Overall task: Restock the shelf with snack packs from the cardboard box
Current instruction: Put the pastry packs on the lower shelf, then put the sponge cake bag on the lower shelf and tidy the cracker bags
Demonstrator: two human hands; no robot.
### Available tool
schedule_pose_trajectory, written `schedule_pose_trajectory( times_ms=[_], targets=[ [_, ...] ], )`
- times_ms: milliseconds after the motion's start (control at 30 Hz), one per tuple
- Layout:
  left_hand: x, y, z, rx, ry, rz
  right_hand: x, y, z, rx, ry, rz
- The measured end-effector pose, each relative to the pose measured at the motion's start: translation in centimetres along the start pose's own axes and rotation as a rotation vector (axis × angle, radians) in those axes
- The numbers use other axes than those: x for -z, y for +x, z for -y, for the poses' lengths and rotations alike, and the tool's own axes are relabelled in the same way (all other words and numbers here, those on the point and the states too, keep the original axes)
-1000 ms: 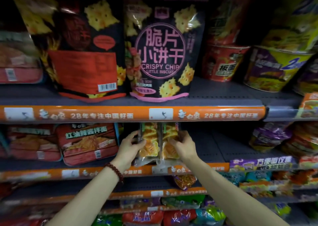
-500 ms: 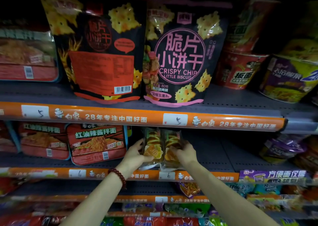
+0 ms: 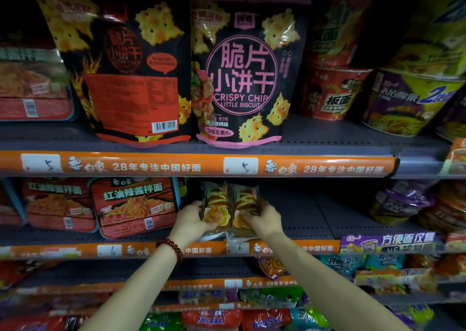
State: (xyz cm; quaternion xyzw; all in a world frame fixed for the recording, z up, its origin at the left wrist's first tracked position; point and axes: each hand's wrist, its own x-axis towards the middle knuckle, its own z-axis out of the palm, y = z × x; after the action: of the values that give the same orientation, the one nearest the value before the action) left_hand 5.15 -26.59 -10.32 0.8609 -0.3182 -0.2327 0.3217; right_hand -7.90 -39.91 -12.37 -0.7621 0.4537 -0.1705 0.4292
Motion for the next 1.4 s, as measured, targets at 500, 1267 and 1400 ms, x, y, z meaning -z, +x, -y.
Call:
schedule_pose_trajectory(
  times_ms=[500, 1267, 1400],
  targets=[
    [-10.7, -5.3, -12.1, -0.485, 0.246, 0.066, 12.5, -6.1, -8.3, 0.075, -0.07, -0.079],
    [-55.1, -15.7, -20.3, -0.964, 0.62, 1.015, 24.1, -29.7, -48.7, -0.997, 0.08, -0.578],
    [-62.8, -15.7, -15.5, -0.976, 0.655, 1.061, 20.2, -30.9, -56.4, -1.057, 0.126, -0.632]
  ],
)
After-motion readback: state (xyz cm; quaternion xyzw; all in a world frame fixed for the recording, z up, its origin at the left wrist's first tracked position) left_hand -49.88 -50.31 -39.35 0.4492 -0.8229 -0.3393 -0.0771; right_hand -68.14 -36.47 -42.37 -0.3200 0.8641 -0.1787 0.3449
